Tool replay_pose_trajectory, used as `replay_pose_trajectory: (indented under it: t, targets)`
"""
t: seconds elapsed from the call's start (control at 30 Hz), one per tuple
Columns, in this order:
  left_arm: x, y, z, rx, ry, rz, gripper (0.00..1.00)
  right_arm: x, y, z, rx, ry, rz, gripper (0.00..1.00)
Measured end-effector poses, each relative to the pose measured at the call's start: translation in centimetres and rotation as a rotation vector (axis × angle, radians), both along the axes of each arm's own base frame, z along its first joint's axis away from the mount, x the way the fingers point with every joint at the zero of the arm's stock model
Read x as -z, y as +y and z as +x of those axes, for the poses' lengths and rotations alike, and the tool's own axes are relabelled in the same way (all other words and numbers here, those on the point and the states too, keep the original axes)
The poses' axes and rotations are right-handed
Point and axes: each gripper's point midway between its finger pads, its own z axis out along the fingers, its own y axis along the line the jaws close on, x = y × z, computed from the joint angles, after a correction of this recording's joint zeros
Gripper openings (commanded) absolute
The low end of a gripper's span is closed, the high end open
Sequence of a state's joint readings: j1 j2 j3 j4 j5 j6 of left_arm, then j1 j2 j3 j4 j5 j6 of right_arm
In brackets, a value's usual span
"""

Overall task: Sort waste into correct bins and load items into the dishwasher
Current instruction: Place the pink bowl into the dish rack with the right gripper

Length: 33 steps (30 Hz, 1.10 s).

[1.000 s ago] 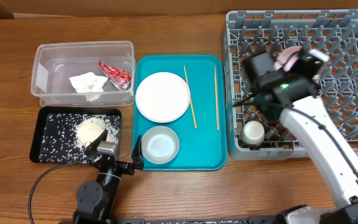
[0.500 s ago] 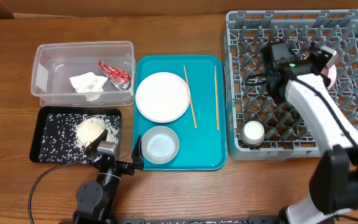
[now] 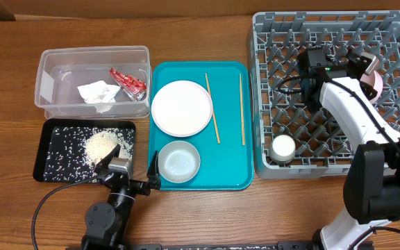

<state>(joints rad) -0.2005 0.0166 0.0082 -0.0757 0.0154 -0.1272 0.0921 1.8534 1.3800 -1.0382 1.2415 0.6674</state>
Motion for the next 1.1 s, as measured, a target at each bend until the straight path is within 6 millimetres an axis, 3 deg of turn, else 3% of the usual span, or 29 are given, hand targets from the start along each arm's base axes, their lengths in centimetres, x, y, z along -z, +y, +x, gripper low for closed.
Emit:
replay_pose_trajectory:
  t: [0.33,0.6,0.77,1.1]
  targets:
    - [0.0,0.0,0.0,0.0,0.0,0.0,1.0,-0.6,-1.0,0.1,0.003,0.037,-0.047,0.07]
    - [0.0,0.0,0.0,0.0,0.0,0.0,1.0,0.3,-1.6,-0.6,0.01,0.097,0.0,0.07]
    - [0.0,0.0,0.0,0.0,0.0,0.0,1.0,0.6,-0.7,-0.7,-0.014,0.129,0.014,0.11]
    - [0.0,0.0,0.0,0.0,0.0,0.0,1.0,2.5,3.8,-1.2,-0.136,0.274,0.104,0.24]
